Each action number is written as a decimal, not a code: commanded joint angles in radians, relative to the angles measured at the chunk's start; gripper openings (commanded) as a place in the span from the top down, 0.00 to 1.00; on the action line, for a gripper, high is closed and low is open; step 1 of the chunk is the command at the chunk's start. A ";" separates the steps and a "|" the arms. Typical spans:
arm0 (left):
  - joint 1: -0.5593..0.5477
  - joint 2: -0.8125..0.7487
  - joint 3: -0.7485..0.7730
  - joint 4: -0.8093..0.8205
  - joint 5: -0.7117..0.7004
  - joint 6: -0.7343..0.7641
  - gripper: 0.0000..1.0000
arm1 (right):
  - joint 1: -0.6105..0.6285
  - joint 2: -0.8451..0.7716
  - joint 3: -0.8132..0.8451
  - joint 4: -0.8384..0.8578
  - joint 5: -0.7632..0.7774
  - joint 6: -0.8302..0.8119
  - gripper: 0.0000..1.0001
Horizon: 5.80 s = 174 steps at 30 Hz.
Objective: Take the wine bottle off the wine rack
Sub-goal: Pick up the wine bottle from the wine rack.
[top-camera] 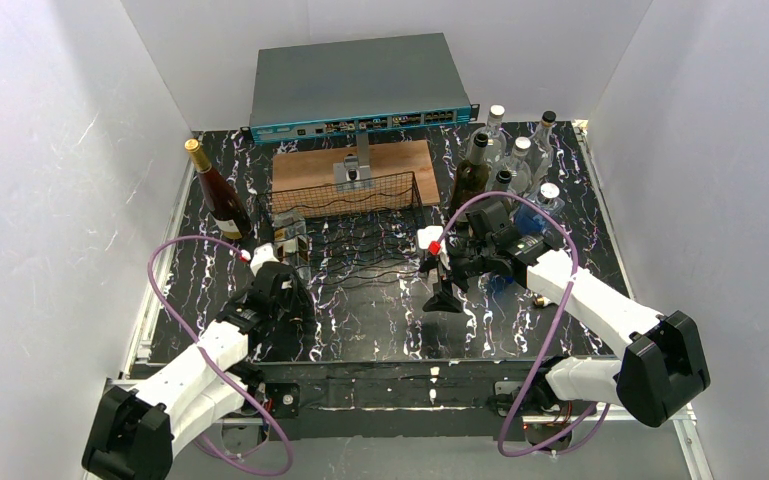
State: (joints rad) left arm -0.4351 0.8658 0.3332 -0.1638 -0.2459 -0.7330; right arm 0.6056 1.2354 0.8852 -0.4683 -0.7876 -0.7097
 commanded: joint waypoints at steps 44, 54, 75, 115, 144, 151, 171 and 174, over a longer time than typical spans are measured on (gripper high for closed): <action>0.022 -0.130 0.007 -0.125 0.173 0.054 1.00 | 0.006 0.003 -0.010 -0.006 -0.008 -0.036 0.02; 0.022 -0.220 0.042 -0.221 0.195 0.094 1.00 | 0.006 0.003 -0.009 -0.010 -0.014 -0.042 0.01; -0.002 -0.281 0.095 -0.314 0.241 0.076 1.00 | 0.006 0.003 -0.009 -0.020 -0.020 -0.056 0.02; -0.039 -0.412 0.284 -0.638 0.350 -0.011 1.00 | 0.006 0.012 -0.009 -0.027 -0.024 -0.067 0.02; -0.039 -0.397 0.441 -0.839 0.626 0.017 1.00 | 0.051 0.011 -0.006 -0.125 -0.089 -0.207 0.02; -0.039 -0.382 0.477 -0.895 0.636 0.062 1.00 | 0.083 0.022 -0.008 -0.132 -0.073 -0.228 0.02; -0.039 -0.424 0.435 -0.906 0.695 0.163 1.00 | 0.104 0.033 -0.008 -0.127 -0.061 -0.230 0.01; -0.039 -0.411 0.438 -0.908 0.719 0.167 1.00 | 0.107 0.033 -0.008 -0.127 -0.060 -0.231 0.02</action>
State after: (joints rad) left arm -0.4709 0.4496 0.7277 -1.1816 0.3790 -0.6231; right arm 0.7029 1.2652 0.8845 -0.5896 -0.8371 -0.9237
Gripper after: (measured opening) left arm 0.335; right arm 0.984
